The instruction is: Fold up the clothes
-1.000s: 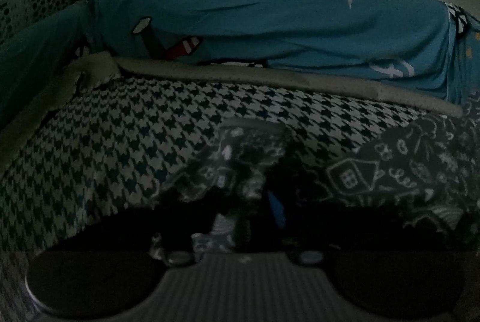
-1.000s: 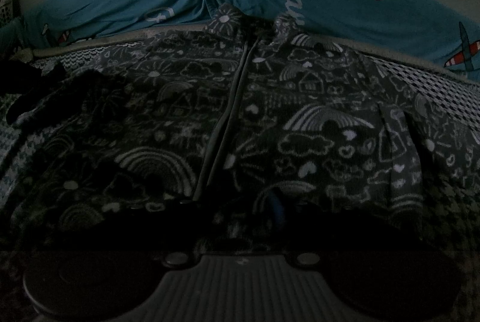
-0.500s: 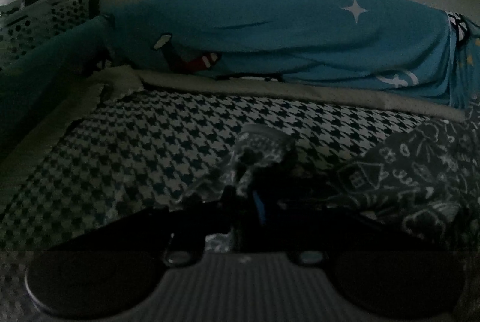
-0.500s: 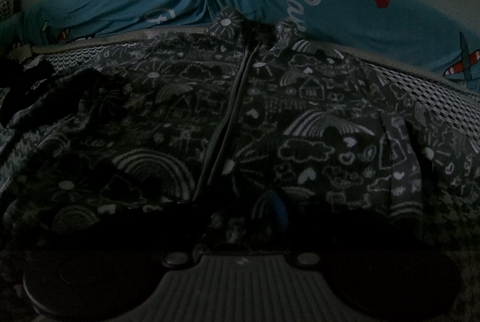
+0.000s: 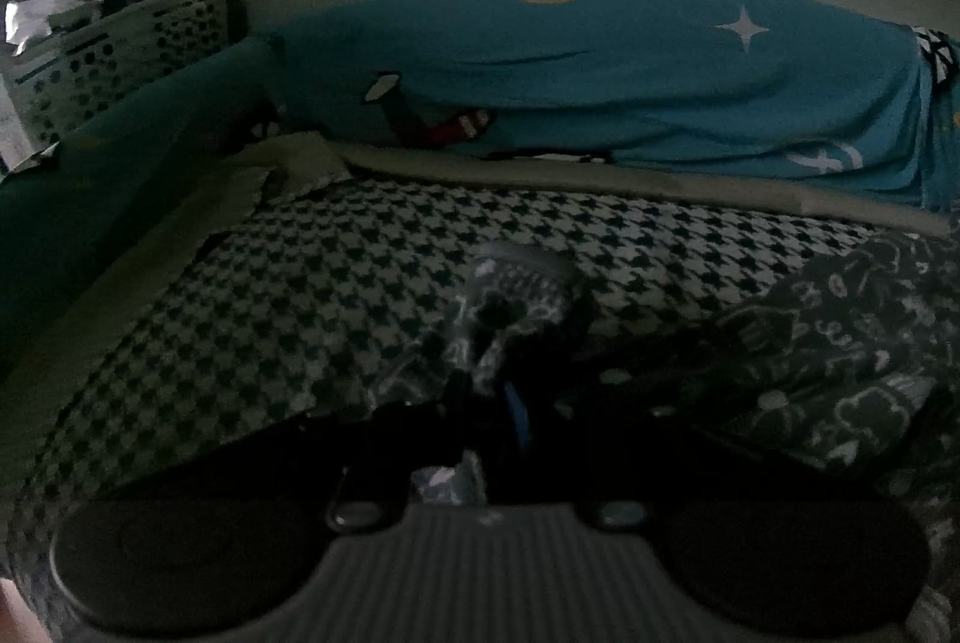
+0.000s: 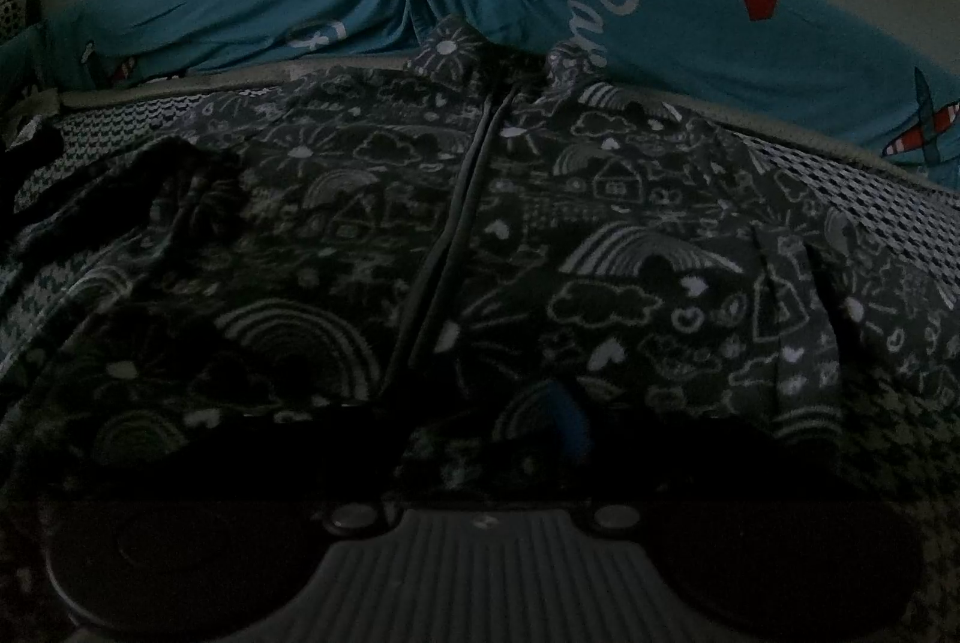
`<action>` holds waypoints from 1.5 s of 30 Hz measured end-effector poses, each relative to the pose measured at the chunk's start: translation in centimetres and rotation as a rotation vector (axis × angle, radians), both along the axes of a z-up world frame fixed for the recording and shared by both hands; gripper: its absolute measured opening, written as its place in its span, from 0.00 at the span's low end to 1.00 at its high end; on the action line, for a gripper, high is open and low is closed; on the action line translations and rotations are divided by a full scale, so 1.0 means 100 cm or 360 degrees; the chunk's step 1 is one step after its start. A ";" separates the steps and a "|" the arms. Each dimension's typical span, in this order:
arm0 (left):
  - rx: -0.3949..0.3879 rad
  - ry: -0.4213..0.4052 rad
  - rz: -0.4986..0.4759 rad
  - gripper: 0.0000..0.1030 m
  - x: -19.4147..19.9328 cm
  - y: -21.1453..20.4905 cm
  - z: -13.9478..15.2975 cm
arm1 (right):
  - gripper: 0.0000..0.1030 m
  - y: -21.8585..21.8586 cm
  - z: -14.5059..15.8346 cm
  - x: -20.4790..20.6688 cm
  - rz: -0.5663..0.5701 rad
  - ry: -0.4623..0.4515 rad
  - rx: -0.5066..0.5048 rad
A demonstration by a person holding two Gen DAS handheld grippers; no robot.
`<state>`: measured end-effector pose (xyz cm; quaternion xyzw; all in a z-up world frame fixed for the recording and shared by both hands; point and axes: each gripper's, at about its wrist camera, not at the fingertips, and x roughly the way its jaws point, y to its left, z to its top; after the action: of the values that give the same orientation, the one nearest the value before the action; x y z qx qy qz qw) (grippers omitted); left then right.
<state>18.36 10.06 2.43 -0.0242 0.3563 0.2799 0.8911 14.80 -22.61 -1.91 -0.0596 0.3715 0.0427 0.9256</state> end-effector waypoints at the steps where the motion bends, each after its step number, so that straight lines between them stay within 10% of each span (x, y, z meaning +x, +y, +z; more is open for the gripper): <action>1: 0.0000 0.0002 0.0016 0.13 -0.003 0.002 0.000 | 0.49 0.000 0.000 0.000 0.0001 -0.0001 -0.0001; 32: -0.0266 0.0125 0.0543 0.31 -0.108 0.027 -0.010 | 0.56 -0.005 -0.003 0.000 -0.0029 -0.0012 -0.0013; 45: -0.0301 -0.0053 0.0185 0.48 -0.092 -0.006 0.007 | 0.56 -0.003 0.001 -0.007 -0.0025 -0.0062 -0.0035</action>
<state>9.21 9.49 3.18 -0.1335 0.3643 0.2957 0.8729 14.14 -22.95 -1.81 -0.0677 0.3542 0.0302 0.9322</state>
